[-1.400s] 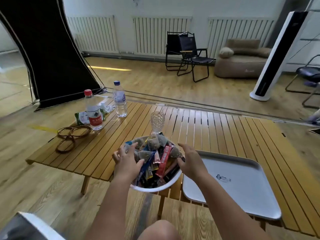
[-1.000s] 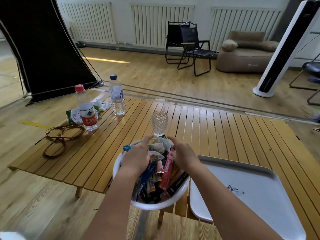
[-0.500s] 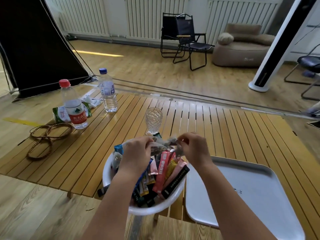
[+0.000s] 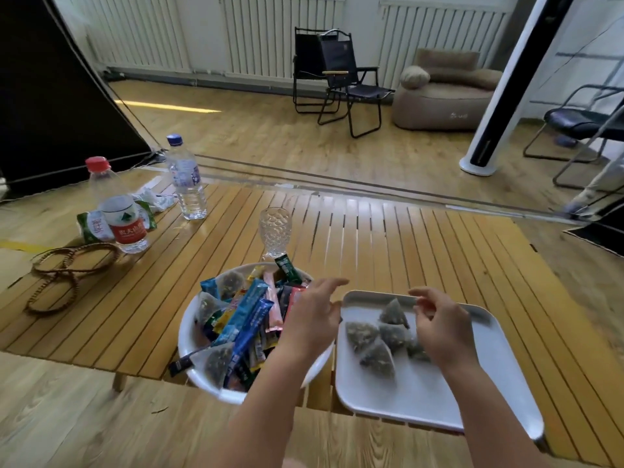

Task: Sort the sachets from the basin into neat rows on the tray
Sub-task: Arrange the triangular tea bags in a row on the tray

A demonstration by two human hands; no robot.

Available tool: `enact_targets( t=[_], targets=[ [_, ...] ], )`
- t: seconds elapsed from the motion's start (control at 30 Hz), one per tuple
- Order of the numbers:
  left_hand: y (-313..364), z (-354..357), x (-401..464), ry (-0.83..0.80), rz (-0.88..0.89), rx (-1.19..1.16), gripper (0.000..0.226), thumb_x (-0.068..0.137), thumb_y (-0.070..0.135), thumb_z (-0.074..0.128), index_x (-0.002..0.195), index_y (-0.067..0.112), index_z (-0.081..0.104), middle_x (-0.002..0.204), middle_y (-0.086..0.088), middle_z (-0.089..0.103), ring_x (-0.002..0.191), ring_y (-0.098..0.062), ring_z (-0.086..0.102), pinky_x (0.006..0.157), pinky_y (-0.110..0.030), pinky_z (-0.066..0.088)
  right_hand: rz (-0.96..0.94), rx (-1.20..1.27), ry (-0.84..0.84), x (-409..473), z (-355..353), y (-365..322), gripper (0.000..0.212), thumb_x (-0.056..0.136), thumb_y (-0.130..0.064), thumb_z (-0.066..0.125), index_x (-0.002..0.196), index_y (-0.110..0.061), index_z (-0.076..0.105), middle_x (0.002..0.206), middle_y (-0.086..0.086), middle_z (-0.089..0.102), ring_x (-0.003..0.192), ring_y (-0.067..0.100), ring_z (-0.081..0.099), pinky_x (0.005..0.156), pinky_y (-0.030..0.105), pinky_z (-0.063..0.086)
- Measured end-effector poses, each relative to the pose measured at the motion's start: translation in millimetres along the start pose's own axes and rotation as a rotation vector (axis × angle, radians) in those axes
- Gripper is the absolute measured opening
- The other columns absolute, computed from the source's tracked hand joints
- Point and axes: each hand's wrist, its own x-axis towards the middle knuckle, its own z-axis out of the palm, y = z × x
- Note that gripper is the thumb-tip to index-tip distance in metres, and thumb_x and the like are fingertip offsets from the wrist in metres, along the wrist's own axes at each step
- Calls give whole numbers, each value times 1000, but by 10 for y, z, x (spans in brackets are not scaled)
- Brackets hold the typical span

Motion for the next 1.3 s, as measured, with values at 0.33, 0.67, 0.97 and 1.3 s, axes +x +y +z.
enact_targets(
  t=[0.33,0.67,0.97,1.3],
  targets=[
    [-1187,-1108,-154,166,-626,342,66,88,24,65,146,27,32,136,-9,46,111,-22,49,88,-36,45,-181,120,-217,-101,697,-762,20,88,-8,65,105,-17,71,99,0,71,90,11,61,80,24,49],
    [-1269,-1154,346,-154,-401,482,31,91,14,55,119,27,60,103,-1,65,83,-18,63,69,-31,53,-536,106,-492,-589,1229,-1534,28,87,-12,67,114,-18,68,110,1,66,101,17,61,85,32,55],
    [-1132,-1376,315,143,-250,466,12,92,16,60,102,13,66,96,-6,66,83,-17,58,66,-29,49,-658,-111,-607,-719,1468,-1848,24,94,-21,56,112,-12,69,115,9,56,103,27,48,86,40,48],
    [-228,-1061,197,142,16,262,13,88,26,69,95,15,69,77,7,65,70,-10,63,62,-17,51,-245,194,-250,-306,584,-1098,10,85,-19,71,91,-12,71,88,1,70,75,9,60,66,10,47]
  ],
)
